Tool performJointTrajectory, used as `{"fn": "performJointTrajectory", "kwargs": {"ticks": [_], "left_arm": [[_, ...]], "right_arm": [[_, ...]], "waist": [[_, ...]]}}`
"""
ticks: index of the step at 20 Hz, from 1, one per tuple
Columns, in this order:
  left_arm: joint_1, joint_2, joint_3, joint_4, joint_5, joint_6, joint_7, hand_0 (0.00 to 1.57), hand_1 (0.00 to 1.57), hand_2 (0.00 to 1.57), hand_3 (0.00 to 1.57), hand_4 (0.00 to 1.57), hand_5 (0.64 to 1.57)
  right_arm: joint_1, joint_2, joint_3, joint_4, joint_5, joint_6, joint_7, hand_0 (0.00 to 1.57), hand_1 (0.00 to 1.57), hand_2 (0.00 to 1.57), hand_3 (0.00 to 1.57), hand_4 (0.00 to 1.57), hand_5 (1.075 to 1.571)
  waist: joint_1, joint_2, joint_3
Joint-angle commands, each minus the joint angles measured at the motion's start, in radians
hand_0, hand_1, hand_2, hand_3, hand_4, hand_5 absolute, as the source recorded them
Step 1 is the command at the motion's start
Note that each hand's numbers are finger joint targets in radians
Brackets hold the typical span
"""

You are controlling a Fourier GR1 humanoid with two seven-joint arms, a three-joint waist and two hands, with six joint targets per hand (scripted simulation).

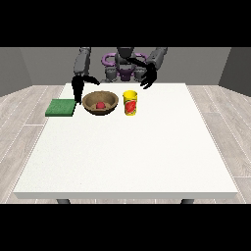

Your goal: Pick the cup and pour the ball into the bowl, then pick the bowl and place it on the pad

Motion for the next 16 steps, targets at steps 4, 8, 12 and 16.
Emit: {"fn": "performJointTrajectory", "kwargs": {"ticks": [4, 8, 12, 16], "left_arm": [[0.049, -0.001, 0.045, 0.004, 0.051, -0.085, -0.116, 0.00, 0.00, 0.00, 0.00, 0.00, 0.743], [-0.047, 0.044, 0.073, -0.047, 0.061, -0.165, -0.014, 0.00, 0.00, 0.00, 0.00, 0.00, 0.744], [-0.056, 0.024, 0.063, -0.062, 0.030, -0.138, -0.084, 0.00, 0.00, 0.00, 0.00, 0.00, 0.752], [-0.008, 0.020, 0.043, -0.119, 0.038, -0.165, -0.095, 0.00, 0.00, 0.00, 0.00, 0.00, 0.748]], "right_arm": [[0.076, -0.016, -0.006, 0.023, -0.007, 0.012, -0.079, 0.00, 0.00, 0.00, 0.00, 0.00, 1.570], [0.012, -0.076, -0.053, 0.089, -0.035, 0.017, -0.078, 0.00, 0.00, 0.00, 0.00, 0.00, 1.571], [-0.032, -0.029, -0.061, 0.142, -0.036, -0.020, -0.180, 0.00, 0.00, 0.00, 0.00, 0.00, 1.571], [0.013, -0.014, -0.096, 0.221, -0.075, -0.006, -0.181, 0.00, 0.00, 0.00, 0.00, 0.00, 1.570]], "waist": [[0.031, 0.025, 0.0020], [0.069, 0.058, 0.0023], [0.111, 0.138, 0.0024], [0.140, 0.141, 0.0026]]}}
